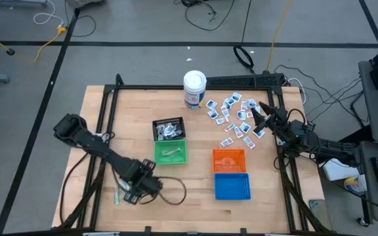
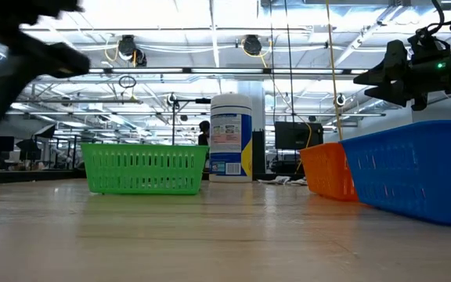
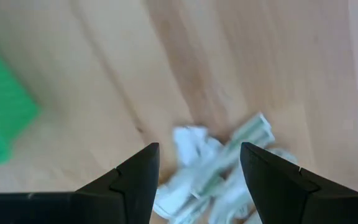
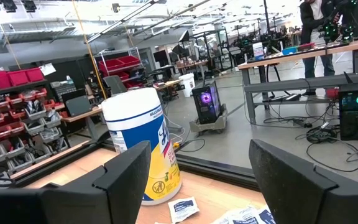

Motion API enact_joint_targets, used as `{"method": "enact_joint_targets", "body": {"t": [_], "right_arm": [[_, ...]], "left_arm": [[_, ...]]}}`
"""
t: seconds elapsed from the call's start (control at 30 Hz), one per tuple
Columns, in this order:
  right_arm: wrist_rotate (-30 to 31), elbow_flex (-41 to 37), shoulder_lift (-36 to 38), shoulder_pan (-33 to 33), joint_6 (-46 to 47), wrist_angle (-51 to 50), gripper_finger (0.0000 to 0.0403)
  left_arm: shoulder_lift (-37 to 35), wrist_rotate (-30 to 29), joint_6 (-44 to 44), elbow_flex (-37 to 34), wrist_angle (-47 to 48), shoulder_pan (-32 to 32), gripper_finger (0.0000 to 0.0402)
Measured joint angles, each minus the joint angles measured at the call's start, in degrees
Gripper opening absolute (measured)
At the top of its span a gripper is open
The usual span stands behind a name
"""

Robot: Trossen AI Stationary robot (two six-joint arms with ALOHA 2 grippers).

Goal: Pick & Place First Aid Supplies
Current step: Put the green bandage into the green bin

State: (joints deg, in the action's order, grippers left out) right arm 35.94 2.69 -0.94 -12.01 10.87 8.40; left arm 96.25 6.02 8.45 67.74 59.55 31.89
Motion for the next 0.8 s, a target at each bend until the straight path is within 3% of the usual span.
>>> {"method": "enact_joint_targets", "body": {"t": [0.33, 0.8], "right_arm": [[0.00, 0.01, -0.01, -0.02, 0.00, -0.01, 0.0267], [0.00, 0.00, 0.00, -0.02, 0.00, -0.03, 0.0267]], "left_arm": [[0.02, -0.07, -8.91, -2.65, -1.27, 7.12, 0.0230], [1.20, -1.40, -11.63, -8.07, -13.86, 10.14, 0.0230]]}}
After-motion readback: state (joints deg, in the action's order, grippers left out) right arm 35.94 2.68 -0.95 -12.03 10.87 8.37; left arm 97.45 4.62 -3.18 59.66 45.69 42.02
